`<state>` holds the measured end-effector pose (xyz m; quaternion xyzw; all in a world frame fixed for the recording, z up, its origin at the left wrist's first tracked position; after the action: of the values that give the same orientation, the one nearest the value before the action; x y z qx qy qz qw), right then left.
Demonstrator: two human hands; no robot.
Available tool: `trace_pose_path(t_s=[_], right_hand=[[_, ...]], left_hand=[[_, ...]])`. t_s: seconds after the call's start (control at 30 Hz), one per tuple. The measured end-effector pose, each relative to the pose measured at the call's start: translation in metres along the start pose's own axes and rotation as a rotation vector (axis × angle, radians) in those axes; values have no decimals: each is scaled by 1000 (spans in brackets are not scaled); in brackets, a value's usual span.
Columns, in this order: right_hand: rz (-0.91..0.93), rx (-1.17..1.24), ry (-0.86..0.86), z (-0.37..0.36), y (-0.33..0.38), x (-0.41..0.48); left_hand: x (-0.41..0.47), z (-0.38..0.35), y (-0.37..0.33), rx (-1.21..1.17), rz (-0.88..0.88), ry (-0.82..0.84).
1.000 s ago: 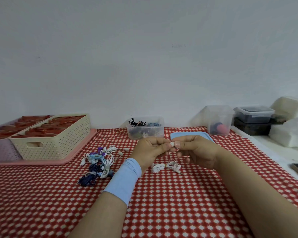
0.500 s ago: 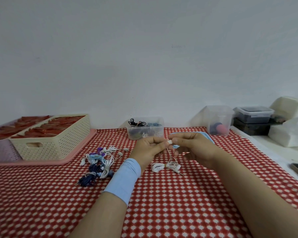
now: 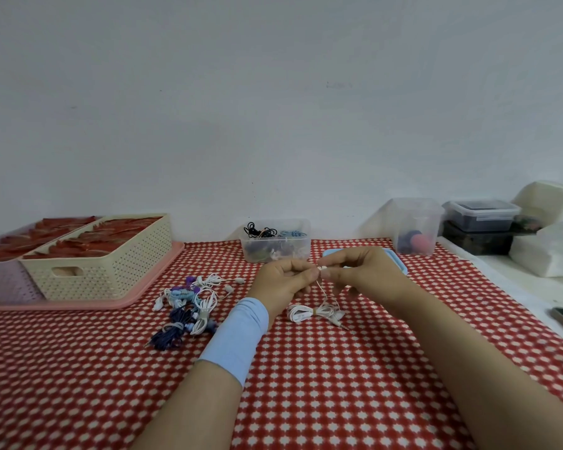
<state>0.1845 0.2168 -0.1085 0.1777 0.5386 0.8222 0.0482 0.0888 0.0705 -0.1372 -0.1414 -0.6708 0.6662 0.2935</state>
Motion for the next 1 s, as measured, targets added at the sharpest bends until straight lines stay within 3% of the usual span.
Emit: trace_pose_path(t_s=[0.13, 0.27, 0.6, 1.0], right_hand=[[-126, 242, 127, 1, -5, 0], [-187, 297, 225, 0, -12, 2], [-166, 333, 202, -5, -15, 5], [-164, 232, 113, -4, -17, 5]], left_hand=[[-1, 1, -2, -60, -5, 54], [-3, -1, -2, -89, 13, 112], [-5, -5, -3, -263, 53, 150], [-2, 0, -1, -26, 6, 44]])
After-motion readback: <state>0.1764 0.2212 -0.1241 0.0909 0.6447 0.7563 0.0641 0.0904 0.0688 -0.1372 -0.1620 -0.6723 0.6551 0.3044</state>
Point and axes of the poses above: each hand's wrist, its own x-axis towards the middle knuckle, its own z-axis out of the back of the hand, y = z × x, the point moved 3 cm from there along x, towards the middle knuckle, and after that the axes turned 5 degrees about -x, right-handed, at the moved point
